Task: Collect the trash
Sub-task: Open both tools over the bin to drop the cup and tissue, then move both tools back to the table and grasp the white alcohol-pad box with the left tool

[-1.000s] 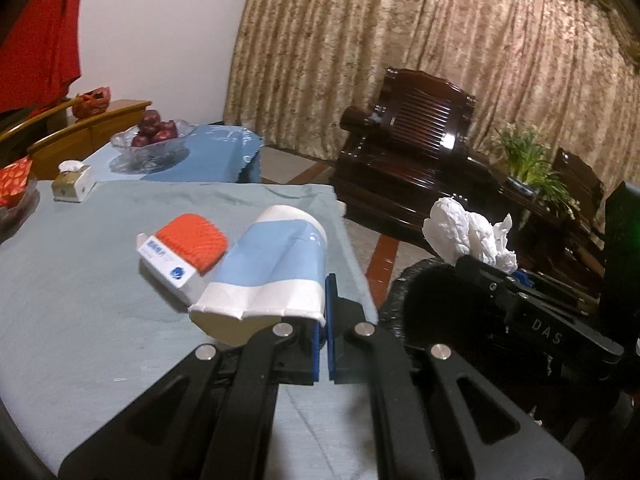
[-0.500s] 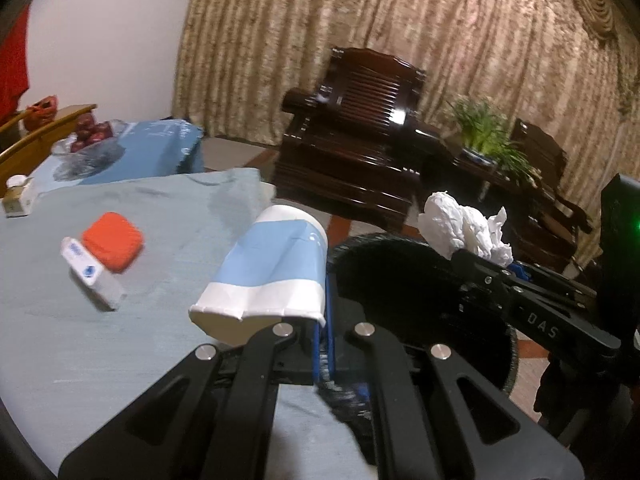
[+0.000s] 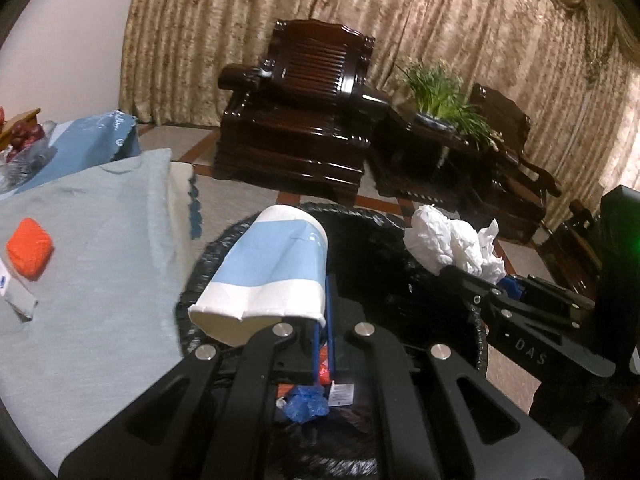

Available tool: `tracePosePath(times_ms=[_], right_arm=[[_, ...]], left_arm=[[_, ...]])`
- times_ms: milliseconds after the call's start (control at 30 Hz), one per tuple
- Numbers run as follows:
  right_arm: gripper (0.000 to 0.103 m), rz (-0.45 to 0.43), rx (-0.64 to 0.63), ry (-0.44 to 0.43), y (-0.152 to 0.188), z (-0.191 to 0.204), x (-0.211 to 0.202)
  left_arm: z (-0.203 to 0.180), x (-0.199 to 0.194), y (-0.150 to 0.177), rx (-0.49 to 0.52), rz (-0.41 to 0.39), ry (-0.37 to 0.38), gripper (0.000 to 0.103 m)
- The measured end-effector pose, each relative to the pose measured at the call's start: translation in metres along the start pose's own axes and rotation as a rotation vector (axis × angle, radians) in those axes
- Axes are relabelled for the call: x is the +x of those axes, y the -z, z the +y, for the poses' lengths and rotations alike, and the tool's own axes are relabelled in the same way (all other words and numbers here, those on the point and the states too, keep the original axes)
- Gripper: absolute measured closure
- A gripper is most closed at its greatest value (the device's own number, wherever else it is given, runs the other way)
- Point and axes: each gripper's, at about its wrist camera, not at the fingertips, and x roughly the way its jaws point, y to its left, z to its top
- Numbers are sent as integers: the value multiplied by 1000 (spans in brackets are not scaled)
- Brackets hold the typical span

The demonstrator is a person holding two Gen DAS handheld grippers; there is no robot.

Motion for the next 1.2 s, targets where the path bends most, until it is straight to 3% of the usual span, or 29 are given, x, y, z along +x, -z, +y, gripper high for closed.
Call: tracePosePath(times_ms=[167, 300, 400, 667, 867, 967, 1067, 1200], right_arm=[[77, 4, 24, 12, 5, -12, 4], [67, 8, 26, 25, 7, -18, 8], [57, 14, 28, 35, 8, -20, 11], [34, 8, 21, 42, 9, -16, 11], [20, -18, 1, 33, 3, -2, 5], [9, -37, 0, 28, -2, 5, 2], [6, -47, -7, 14, -6, 15, 0], [6, -58, -30, -13, -12, 32, 1]], left_arm=[[-7, 18, 4, 4, 12, 19, 101], [-8, 27, 6, 5, 29, 34, 95], [-3, 29, 5, -11, 49, 42, 57], [10, 18, 13, -32, 72, 43, 49], [23, -1, 11, -46, 40, 12, 44], [35, -16, 9, -47, 1, -24, 34], [52, -33, 9, -60, -39, -72, 22], [81, -55, 8, -94, -65, -130, 20]])
